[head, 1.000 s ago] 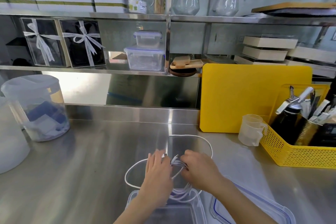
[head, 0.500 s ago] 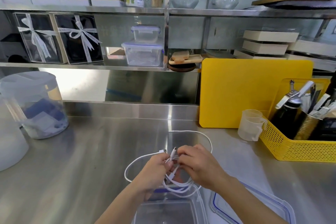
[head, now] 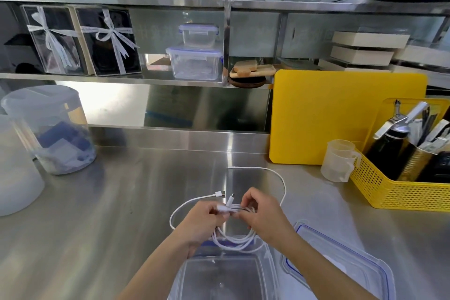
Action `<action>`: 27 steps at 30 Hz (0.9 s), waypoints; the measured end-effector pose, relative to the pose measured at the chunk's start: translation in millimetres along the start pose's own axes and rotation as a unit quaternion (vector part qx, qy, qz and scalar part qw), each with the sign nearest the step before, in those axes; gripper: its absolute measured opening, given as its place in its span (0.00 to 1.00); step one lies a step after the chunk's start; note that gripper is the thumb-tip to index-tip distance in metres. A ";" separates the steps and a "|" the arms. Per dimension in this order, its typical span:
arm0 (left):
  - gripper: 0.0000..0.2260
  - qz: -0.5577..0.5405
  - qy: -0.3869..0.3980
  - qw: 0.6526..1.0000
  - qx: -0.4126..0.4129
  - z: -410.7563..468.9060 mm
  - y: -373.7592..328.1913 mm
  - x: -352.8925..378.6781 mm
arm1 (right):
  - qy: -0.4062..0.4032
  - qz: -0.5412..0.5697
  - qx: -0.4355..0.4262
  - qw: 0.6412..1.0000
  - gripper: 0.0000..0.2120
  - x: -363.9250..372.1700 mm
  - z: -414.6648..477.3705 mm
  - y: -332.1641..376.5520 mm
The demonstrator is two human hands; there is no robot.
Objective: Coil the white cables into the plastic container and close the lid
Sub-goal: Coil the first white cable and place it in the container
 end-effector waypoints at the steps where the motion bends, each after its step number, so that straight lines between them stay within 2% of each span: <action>1: 0.10 0.010 -0.011 1.000 0.000 -0.1 1.7 -2.2 | 0.007 -0.047 0.000 0.999 0.12 3.1 -1.0 0.1; 4: 0.05 0.060 -0.040 0.997 0.003 -2.6 3.7 -9.2 | 0.010 -0.137 -0.013 0.990 0.10 11.5 -6.7 2.3; 6: 0.08 0.108 -0.032 0.994 0.004 -5.2 5.6 -8.9 | -0.003 -0.161 -0.022 0.987 0.08 14.5 -7.9 1.2; 9: 0.06 0.196 -0.025 0.980 0.001 -11.4 9.4 -6.5 | 0.015 -0.163 -0.023 0.986 0.06 23.8 -8.2 -2.4; 13: 0.02 0.269 -0.063 0.961 -0.023 -18.8 21.7 -11.0 | 0.055 -0.151 -0.010 0.987 0.09 42.0 -9.8 -12.2; 15: 0.05 0.306 -0.062 0.949 -0.041 -22.4 28.5 -9.3 | 0.071 -0.153 0.002 0.986 0.11 51.7 -10.6 -17.7; 16: 0.06 0.350 -0.060 0.933 -0.052 -23.7 31.3 -7.3 | 0.076 -0.155 0.008 0.985 0.12 56.9 -10.9 -20.3; 19: 0.11 0.514 -0.050 0.853 -0.072 -26.8 36.2 5.1 | 0.091 -0.177 0.013 0.980 0.09 76.6 -12.6 -24.6; 21: 0.13 0.565 -0.041 0.821 -0.076 -25.8 45.1 13.9 | 0.101 -0.197 0.012 0.975 0.06 89.4 -14.2 -27.3; 23: 0.14 0.590 -0.034 0.803 -0.077 -23.9 56.3 18.1 | 0.108 -0.203 0.018 0.973 0.04 99.1 -15.5 -32.0; 27: 0.15 0.599 -0.014 0.796 -0.088 -20.7 80.9 22.0 | 0.127 -0.225 0.033 0.966 0.02 113.2 -16.6 -39.6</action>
Point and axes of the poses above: each hand's wrist, its own z-axis towards the middle knuckle, its own x-axis out of the palm, y = z × x, the point moved 8 cm from there along z, towards the middle knuckle, and after that the axes turned 6 degrees about y, right-handed, at the moved point
